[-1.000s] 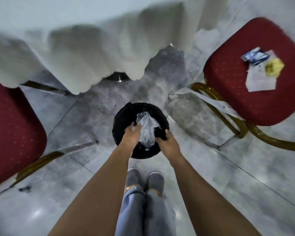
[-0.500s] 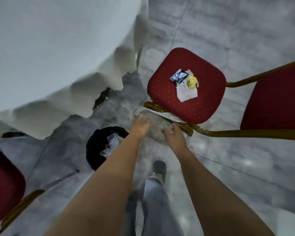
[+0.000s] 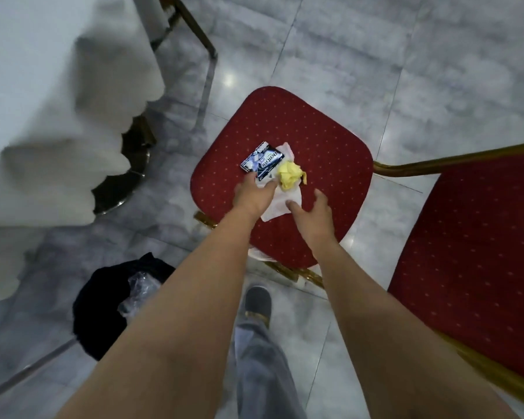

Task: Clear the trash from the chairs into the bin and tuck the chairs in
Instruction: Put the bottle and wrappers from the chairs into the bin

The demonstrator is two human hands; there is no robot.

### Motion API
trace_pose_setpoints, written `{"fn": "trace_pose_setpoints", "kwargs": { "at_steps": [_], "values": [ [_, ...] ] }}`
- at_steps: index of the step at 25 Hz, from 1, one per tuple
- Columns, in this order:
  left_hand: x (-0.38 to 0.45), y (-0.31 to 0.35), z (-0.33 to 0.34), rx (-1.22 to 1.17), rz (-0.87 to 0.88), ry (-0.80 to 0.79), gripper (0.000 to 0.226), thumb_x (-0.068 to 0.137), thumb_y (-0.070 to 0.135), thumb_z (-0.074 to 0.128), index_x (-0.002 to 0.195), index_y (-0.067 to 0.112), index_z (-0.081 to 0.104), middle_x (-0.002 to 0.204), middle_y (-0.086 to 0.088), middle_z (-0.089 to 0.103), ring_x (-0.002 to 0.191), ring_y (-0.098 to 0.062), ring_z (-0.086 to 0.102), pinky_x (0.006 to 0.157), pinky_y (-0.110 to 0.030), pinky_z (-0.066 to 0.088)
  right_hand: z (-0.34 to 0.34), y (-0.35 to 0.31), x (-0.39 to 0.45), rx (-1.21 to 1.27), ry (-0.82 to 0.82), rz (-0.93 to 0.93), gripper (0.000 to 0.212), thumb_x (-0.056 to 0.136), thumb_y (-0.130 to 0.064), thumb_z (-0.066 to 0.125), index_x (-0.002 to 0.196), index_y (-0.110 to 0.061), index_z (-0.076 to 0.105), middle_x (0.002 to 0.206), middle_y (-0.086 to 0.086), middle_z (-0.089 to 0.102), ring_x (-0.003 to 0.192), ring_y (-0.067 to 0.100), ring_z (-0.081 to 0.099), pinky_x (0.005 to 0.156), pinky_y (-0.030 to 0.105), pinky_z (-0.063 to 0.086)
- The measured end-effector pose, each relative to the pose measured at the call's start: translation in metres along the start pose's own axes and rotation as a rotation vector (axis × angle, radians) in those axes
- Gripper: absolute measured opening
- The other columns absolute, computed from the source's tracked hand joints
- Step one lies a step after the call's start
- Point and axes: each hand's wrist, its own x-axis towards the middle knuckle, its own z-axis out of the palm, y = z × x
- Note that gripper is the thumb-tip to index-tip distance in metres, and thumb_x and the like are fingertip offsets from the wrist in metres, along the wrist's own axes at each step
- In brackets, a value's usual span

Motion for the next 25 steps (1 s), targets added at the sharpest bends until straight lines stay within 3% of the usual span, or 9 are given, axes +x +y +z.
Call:
{"fn": "trace_pose_setpoints", "kwargs": {
  "at_steps": [5,9,13,16,18,20,22,25],
  "values": [
    [0.061,0.026,0.017,0.212,0.037,0.102,0.063,0.080,0.056,0.051,0.133,0.022,0.053,0.139,-0.013,0.050,0.131,-0.033,0.042,0.107,-0.042,0.038,-0.009,-0.014,0.064,-0.027,-0.027,-0.029,0.085,0.089,-0.044,0.066,0.156,-0.021,0.020,0.155,0.014,0.029,0.138,0.029,0.038,0.104,0.034,0.035],
    [0.088,0.024,0.018,0.336,0.014,0.147,0.062,0.091,0.052,0.047,0.147,0.025,0.040,0.151,-0.010,0.035,0.139,-0.031,0.029,0.111,-0.040,0.025,0.002,-0.017,0.089,-0.039,-0.084,0.005,0.086,0.086,-0.048,0.068,0.155,-0.028,0.021,0.150,0.014,0.029,0.133,0.029,0.042,0.102,0.035,0.038],
    [0.097,0.025,0.016,0.329,-0.051,0.158,0.059,0.089,0.053,0.050,0.144,0.033,0.041,0.144,-0.012,0.037,0.133,-0.033,0.032,0.105,-0.038,0.033,0.017,-0.020,0.101,0.015,-0.130,0.049,0.082,0.085,-0.047,0.068,0.153,-0.032,0.025,0.140,0.010,0.029,0.108,0.023,0.049,0.091,0.029,0.043],
    [0.094,0.021,0.017,0.172,-0.111,0.017,0.049,0.084,0.053,0.057,0.130,0.035,0.052,0.137,-0.012,0.041,0.120,-0.033,0.049,0.098,-0.044,0.048,0.029,-0.030,0.094,0.170,-0.195,0.108,0.074,0.073,-0.048,0.070,0.140,-0.040,0.041,0.132,0.005,0.041,0.103,0.024,0.059,0.080,0.044,0.060],
    [0.091,0.015,0.017,0.002,-0.156,-0.055,0.043,0.078,0.054,0.060,0.116,0.036,0.059,0.134,-0.011,0.046,0.104,-0.031,0.062,0.075,-0.047,0.060,0.039,-0.028,0.095,0.219,-0.217,0.102,0.068,0.061,-0.046,0.067,0.126,-0.041,0.049,0.121,0.006,0.060,0.095,0.027,0.069,0.069,0.048,0.062],
    [0.085,0.011,0.018,-0.092,-0.167,-0.102,0.039,0.074,0.055,0.060,0.108,0.037,0.063,0.130,-0.009,0.053,0.099,-0.030,0.065,0.061,-0.043,0.061,0.041,-0.031,0.090,0.231,-0.241,0.094,0.056,0.069,-0.031,0.066,0.122,-0.036,0.052,0.110,0.009,0.068,0.085,0.030,0.073,0.066,0.049,0.063],
    [0.078,0.011,0.018,-0.151,-0.163,-0.128,0.032,0.081,0.053,0.058,0.109,0.037,0.064,0.125,-0.007,0.059,0.103,-0.029,0.065,0.067,-0.043,0.061,0.038,-0.030,0.083,0.232,-0.248,0.078,0.046,0.079,-0.016,0.063,0.122,-0.029,0.053,0.107,0.012,0.069,0.080,0.031,0.075,0.064,0.048,0.063],
    [0.062,0.005,0.015,-0.247,-0.163,-0.185,0.030,0.093,0.046,0.053,0.118,0.030,0.061,0.120,-0.007,0.065,0.098,-0.026,0.064,0.070,-0.037,0.058,0.039,-0.024,0.068,0.198,-0.229,0.037,0.049,0.079,-0.013,0.064,0.124,-0.027,0.053,0.107,0.011,0.069,0.083,0.028,0.074,0.064,0.047,0.063]
  ]
}}
